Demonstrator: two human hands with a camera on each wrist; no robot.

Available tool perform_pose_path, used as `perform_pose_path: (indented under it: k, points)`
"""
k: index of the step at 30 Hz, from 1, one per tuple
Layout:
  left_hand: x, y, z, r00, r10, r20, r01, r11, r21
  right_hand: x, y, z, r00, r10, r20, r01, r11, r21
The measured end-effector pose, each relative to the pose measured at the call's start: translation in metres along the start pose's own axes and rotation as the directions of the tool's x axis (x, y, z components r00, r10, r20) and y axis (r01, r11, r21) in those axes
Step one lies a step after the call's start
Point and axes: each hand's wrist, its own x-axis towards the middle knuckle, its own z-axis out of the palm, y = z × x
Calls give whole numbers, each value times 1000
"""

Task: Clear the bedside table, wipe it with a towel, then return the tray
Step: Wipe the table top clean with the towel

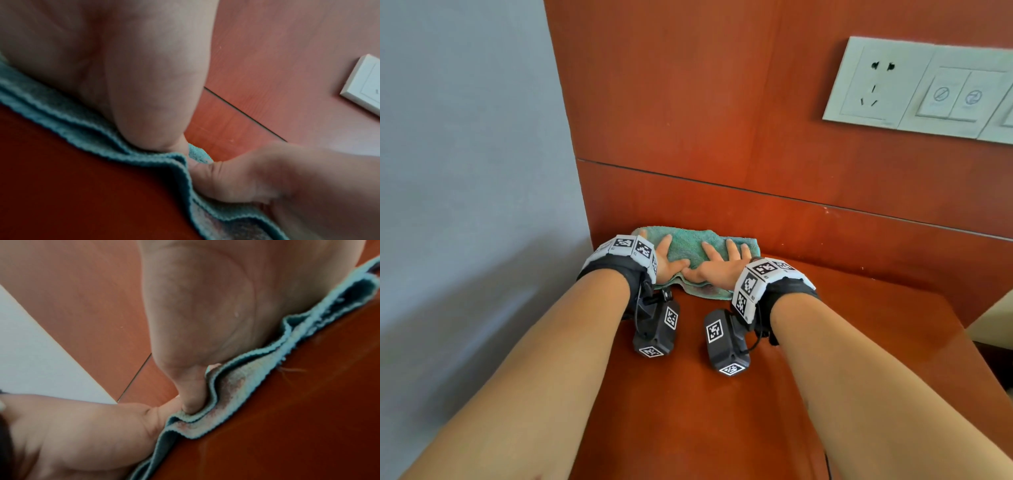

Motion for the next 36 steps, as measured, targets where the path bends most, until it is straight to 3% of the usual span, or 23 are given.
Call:
perform_pose_path:
  k: [6,8,11,16,23,29,33,36]
  points:
    - [21,18,1,999,-19,-50,16,998,-62,5,7,-5,1000,-14,21,15,1000,-17]
    - [24,27,4,998,-36,-59,32,998,-59,2,15,-6,1000,-25,5,26,994,-108]
    - [33,43,10,995,-63,-73,61,997,-37,-3,35,-18,998,-54,-32,45,973,-227]
    - [35,87,22,996,-32,-81,29,999,-36,-18,77,-36,999,-19,-29,11,968,-253]
    - [13,174,34,996,66,-56,-70,996,-64,-33,159,-64,994,79,-75,-91,979,-182]
    - [-11,242,50,990,119,-75,-126,987,-104,-42,230,-84,988,155,-21,-153,986,69]
    - [-28,280,57,985,153,-76,-162,980,-117,-61,263,-97,978,191,-82,-183,978,99]
    - [-41,298,57,980,192,-61,-197,975,-100,-76,280,-102,976,190,-106,-161,958,235]
